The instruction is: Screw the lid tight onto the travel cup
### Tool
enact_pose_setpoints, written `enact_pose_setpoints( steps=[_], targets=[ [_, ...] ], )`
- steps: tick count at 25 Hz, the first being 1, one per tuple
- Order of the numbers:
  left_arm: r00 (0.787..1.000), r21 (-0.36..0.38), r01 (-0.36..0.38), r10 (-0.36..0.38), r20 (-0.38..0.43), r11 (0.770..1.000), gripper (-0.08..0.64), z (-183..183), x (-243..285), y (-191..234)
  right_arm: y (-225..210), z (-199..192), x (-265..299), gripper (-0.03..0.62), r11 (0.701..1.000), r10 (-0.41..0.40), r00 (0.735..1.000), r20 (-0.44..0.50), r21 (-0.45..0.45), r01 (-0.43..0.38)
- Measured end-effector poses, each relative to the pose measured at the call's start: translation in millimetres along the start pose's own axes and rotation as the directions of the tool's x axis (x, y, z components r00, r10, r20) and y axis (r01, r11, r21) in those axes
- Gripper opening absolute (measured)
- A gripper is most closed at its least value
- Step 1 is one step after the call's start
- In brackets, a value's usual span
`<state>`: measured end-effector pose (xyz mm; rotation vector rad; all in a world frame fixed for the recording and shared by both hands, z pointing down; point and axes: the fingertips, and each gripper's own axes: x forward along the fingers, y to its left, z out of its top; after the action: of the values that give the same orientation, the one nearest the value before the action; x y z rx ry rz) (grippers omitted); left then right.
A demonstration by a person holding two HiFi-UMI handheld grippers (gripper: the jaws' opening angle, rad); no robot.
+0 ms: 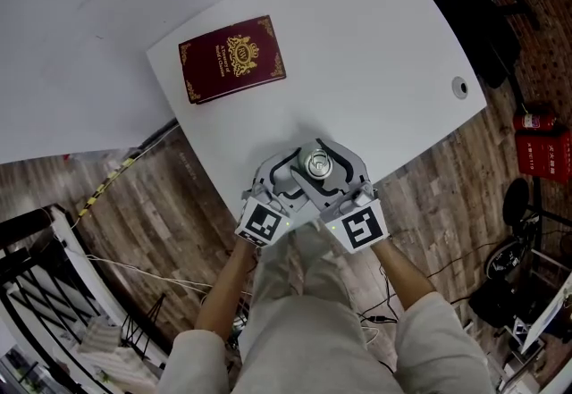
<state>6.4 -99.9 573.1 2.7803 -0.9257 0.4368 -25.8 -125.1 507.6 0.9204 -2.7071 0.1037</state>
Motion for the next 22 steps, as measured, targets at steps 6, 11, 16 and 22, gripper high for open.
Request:
enact_pose_setpoints(
  steps=[6,11,16,22],
  targets=[
    [1.0,0.004,-0.001,0.001,-0.001,1.0,0.311,0.7,-0.1,0.0,-5.0,2.4,-0.1,0.256,0.993,-0.109,0.994,0.011,0.038,0.108],
    [1.0,0.003,-0.001,0.001,-0.001,1.0,0.311,-0.4,-0.7,-0.6,-6.2,1.8,-0.4,0.256,0.986,-0.157,0.988,0.01,0.051,0.157],
    [1.0,0.0,0.004,-0.004,-0.001,1.0,0.311,-0.7,-0.3,0.4,-6.0,1.8,0.7,0.259,0.988,-0.143,0.989,0.021,0.059,0.142],
    [1.0,-0.013,0.002,-0.002,-0.009,1.0,0.313,-2.7,-5.0,0.1,-3.7,6.2,-4.6,0.281,0.992,-0.108,0.993,0.054,0.077,0.103]
  ],
)
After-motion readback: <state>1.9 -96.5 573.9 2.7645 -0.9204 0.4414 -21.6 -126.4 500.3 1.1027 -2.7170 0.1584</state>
